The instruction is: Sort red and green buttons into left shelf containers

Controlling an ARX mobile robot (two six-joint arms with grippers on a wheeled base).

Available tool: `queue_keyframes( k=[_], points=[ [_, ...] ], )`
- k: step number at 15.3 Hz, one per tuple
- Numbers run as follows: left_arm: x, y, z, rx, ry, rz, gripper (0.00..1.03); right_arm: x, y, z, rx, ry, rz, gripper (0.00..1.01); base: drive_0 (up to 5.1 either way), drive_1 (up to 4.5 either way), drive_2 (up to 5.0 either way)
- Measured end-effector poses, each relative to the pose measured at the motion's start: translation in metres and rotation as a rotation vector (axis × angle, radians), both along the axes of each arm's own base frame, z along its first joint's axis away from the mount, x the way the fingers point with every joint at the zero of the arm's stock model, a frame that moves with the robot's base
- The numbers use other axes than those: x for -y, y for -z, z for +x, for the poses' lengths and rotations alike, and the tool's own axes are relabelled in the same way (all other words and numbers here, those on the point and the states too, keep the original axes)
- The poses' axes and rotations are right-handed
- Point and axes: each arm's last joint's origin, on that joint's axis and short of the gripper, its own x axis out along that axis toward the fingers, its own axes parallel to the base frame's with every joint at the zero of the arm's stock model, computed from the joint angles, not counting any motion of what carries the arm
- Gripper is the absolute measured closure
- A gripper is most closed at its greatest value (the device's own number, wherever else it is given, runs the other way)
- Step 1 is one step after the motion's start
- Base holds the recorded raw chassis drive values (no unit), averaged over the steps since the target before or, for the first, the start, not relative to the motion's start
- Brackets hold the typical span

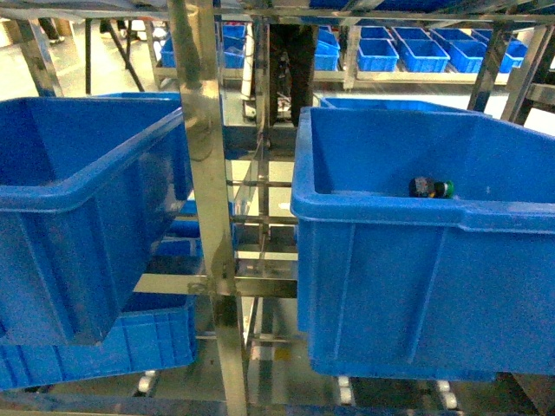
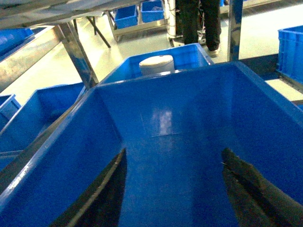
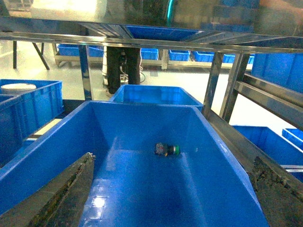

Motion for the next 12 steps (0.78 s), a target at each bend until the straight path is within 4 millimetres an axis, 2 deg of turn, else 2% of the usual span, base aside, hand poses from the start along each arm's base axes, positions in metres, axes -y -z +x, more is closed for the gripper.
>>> queue_keyframes(
  k=[2,3,4,5,8,10,12],
  points=[
    [0.006,-0.017,-0.015,0.008,0.03,-0.037,0.19,0.0,0.0,0.0,0.0,0.0,0.0,0.03,0.0,0.0,0.0],
    [0.012,-0.026,-0.03,0.008,0.051,-0.067,0.07,0.0,0.0,0.0,-0.001,0.0,0.0,0.03,0.0,0.0,0.0],
    [0.017,-0.031,-0.045,0.005,0.076,-0.089,0.03,0.0,0.0,0.0,0.0,0.0,0.0,0.03,0.0,0.0,0.0],
    [0.024,-0.033,-0.065,-0.015,0.109,-0.12,0.06,0.0,0.0,0.0,0.0,0.0,0.0,0.03,0.0,0.0,0.0],
    [0.04,-0.041,-0.119,-0.084,0.181,-0.18,0.05,0.0,0.0,0.0,0.0,0.0,0.0,0.03,0.0,0.0,0.0],
    [0.05,-0.066,-0.155,-0.039,0.219,-0.184,0.05,0.0,0.0,0.0,0.0,0.0,0.0,0.03,0.0,0.0,0.0],
    [0.057,-0.082,-0.172,0.049,0.264,-0.194,0.05,0.0,0.0,0.0,0.0,0.0,0.0,0.03,0.0,0.0,0.0]
  ],
)
